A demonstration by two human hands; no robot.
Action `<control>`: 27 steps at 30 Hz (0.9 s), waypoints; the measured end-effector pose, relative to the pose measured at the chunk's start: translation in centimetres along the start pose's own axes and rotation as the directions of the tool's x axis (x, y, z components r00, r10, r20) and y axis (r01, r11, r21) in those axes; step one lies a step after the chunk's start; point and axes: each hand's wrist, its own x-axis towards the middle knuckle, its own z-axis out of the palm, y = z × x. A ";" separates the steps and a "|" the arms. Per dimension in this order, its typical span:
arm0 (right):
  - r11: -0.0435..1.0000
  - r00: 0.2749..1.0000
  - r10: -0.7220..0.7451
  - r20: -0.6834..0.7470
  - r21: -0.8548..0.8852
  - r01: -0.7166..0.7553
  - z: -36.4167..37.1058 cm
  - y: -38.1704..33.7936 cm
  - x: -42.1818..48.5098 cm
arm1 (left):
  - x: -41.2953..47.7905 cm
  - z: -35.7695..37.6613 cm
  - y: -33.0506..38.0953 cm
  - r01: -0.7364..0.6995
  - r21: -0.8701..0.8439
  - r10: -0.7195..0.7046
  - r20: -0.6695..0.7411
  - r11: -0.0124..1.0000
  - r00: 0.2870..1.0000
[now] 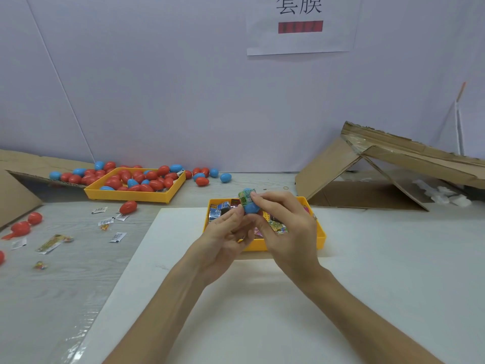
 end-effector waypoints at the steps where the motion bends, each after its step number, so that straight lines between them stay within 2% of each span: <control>1: 1.000 1.000 0.003 -0.009 0.004 -0.003 0.0 0.0 -0.1 | 0.0 0.0 -0.1 0.000 -0.001 0.000 -0.004 1.000 1.000; 9: 0.998 0.999 0.030 -0.043 0.055 -0.027 0.2 -0.2 -0.4 | 0.1 -0.1 -0.1 0.006 -0.022 -0.006 -0.016 1.000 1.000; 15: 0.990 0.991 0.098 0.093 0.090 -0.107 0.5 -0.2 -0.2 | 0.0 0.1 -0.1 -0.036 -0.029 0.037 0.033 0.999 0.999; 22: 0.999 0.992 0.014 0.125 -0.037 -0.010 -0.1 0.1 0.2 | 0.0 0.0 0.0 -0.063 0.027 0.062 0.051 0.998 0.997; 27: 1.000 0.988 -0.011 0.151 -0.025 0.015 -0.2 -0.2 0.2 | -0.1 0.0 0.1 -0.054 0.032 0.051 0.075 0.998 0.996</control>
